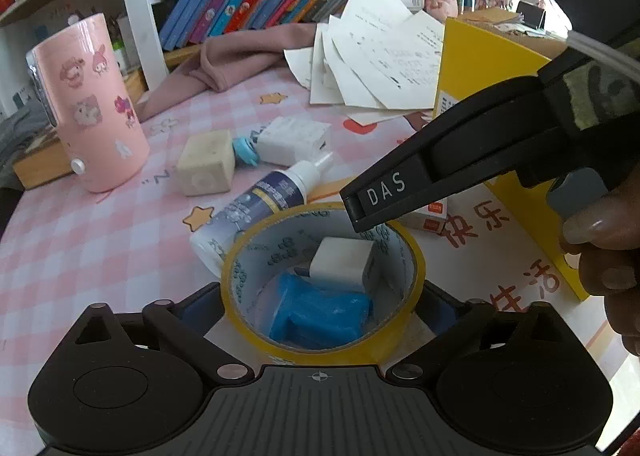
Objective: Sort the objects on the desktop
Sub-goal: 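Move the left tool to the yellow tape roll while the right tool approaches the small white card box, then grasp the tape roll with the left tool while the right tool grasps the white card box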
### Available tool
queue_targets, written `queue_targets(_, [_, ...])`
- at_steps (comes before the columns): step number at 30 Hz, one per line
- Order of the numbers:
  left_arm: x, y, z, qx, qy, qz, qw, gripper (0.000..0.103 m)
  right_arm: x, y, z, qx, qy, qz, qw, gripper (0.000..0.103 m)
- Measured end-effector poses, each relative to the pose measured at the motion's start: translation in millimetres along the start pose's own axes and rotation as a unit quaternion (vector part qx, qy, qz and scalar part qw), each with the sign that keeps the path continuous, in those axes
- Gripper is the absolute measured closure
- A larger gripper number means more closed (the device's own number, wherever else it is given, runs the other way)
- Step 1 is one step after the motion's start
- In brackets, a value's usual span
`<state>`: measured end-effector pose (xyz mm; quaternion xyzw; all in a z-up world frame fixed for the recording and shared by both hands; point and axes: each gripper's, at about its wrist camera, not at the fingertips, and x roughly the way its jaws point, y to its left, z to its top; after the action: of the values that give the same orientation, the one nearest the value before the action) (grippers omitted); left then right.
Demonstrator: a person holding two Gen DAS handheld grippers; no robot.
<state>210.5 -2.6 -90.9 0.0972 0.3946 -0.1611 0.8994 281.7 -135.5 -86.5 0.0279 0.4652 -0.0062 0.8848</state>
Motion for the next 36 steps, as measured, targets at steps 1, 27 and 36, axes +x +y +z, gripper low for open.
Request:
queue_targets(1, [1.1, -0.3, -0.1, 0.001, 0.002, 0.000, 1.0000, 0.003, 1.3, -1.1, 0.7, 0.004, 0.001, 0.004, 1.000, 0.041])
queue_targets(27, [-41.4, 11.9, -1.7, -0.007, -0.022, 0.013, 0.9996, 0.011, -25.2, 3.7, -35.0, -0.032, 0.019, 0.012, 0.999, 0.073])
queue_targets(36, [-48.9, 17.5, -4.5, -0.021, -0.015, 0.027, 0.9993, 0.011, -15.6, 6.4, -29.6, -0.050, 0.012, 0.015, 0.999, 0.075])
